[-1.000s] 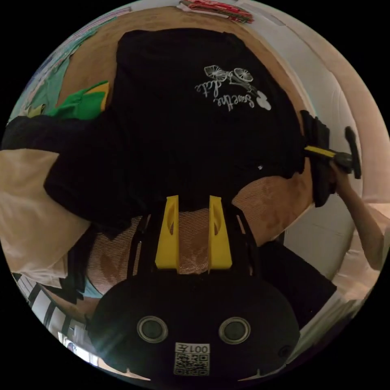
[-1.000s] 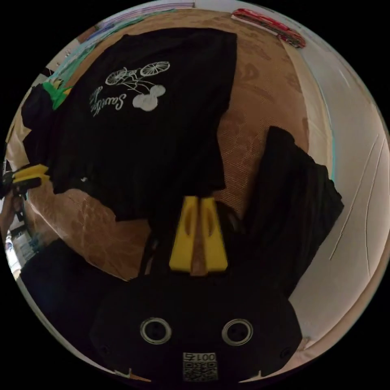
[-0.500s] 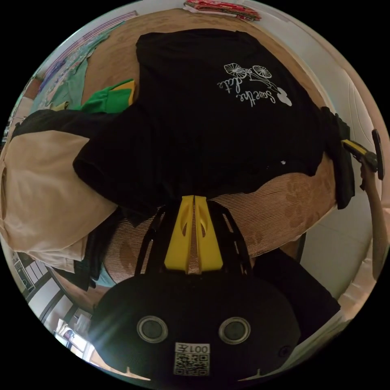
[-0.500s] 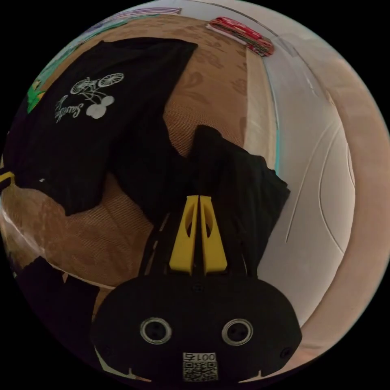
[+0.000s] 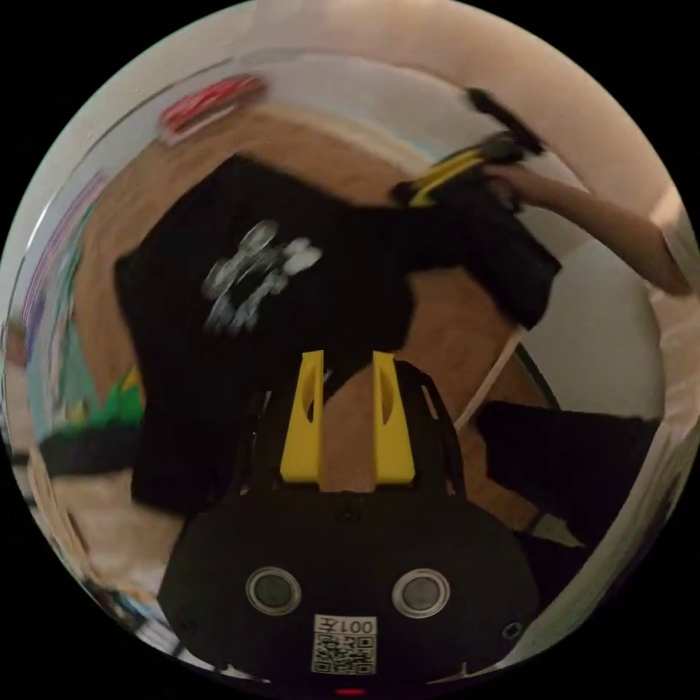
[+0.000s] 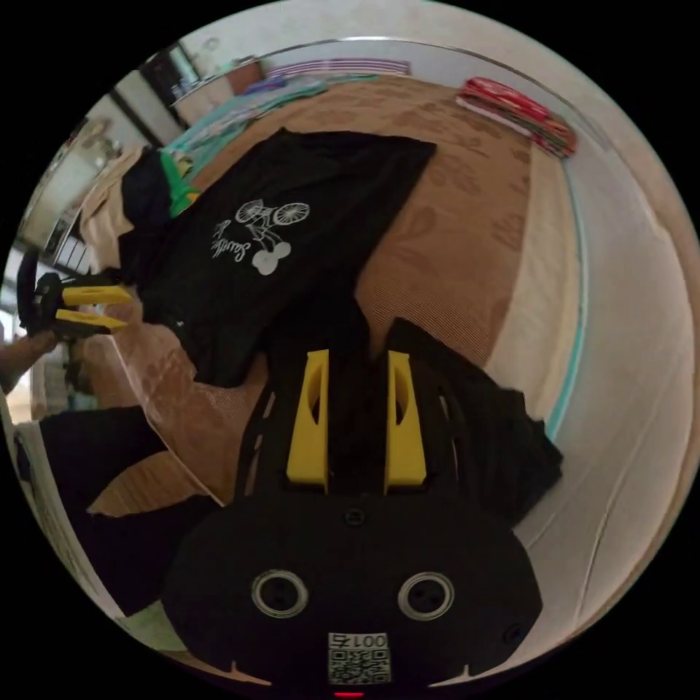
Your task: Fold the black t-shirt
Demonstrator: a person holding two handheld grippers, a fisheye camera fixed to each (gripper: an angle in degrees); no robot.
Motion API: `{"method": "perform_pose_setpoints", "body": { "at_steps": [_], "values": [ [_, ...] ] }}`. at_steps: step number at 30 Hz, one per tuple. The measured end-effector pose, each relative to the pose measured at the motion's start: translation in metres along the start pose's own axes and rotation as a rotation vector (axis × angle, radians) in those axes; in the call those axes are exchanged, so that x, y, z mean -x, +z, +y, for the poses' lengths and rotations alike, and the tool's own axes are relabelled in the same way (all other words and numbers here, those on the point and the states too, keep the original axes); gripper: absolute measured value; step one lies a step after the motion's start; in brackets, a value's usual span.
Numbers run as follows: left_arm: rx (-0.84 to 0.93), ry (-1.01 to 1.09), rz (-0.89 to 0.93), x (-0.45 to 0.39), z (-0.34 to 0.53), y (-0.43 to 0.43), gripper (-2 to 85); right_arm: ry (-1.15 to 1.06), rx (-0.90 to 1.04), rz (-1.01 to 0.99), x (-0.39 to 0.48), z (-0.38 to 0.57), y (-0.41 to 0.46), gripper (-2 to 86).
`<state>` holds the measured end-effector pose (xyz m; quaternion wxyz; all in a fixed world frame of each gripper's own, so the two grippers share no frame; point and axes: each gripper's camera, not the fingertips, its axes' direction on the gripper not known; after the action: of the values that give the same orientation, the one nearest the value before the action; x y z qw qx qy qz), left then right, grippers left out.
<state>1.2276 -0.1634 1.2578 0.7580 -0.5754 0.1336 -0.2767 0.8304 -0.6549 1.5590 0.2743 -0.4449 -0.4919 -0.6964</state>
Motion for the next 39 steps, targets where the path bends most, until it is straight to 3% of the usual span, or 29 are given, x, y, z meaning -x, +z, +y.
{"method": "perform_pose_setpoints", "body": {
  "at_steps": [2,4,8,14,21,25,31,36,39],
  "values": [
    [-0.110,0.178,0.050,-0.059,-0.048,0.033,11.3,-0.113,0.070,-0.028,-0.013,-0.007,0.030,11.2],
    [-0.101,0.233,0.045,-0.095,-0.079,0.064,12.4,-0.206,0.157,-0.059,-0.024,-0.008,0.056,10.6],
    [-0.057,0.249,-0.062,-0.150,-0.125,0.118,12.3,-0.304,0.151,-0.091,-0.057,-0.005,0.078,4.2],
    [0.023,0.087,-0.073,-0.180,-0.140,0.143,8.3,-0.142,0.029,-0.402,-0.111,0.003,0.082,1.6],
    [-0.017,-0.014,-0.074,-0.199,-0.146,0.150,9.0,0.097,-0.111,-0.649,-0.163,0.035,0.088,0.7],
    [-0.070,0.019,-0.110,-0.220,-0.152,0.148,11.8,0.217,-0.174,-0.675,-0.183,0.055,0.092,0.5],
    [-0.177,0.096,-0.272,-0.253,-0.156,0.144,12.5,0.258,-0.179,-0.541,-0.174,0.067,0.078,0.5],
    [-0.247,0.043,-0.252,-0.255,-0.158,0.129,13.2,0.325,-0.207,-0.633,-0.156,0.067,0.084,0.5],
    [-0.279,-0.102,-0.135,-0.238,-0.154,0.108,14.6,0.396,-0.260,-0.692,-0.147,0.071,0.088,0.5]
  ]
}}
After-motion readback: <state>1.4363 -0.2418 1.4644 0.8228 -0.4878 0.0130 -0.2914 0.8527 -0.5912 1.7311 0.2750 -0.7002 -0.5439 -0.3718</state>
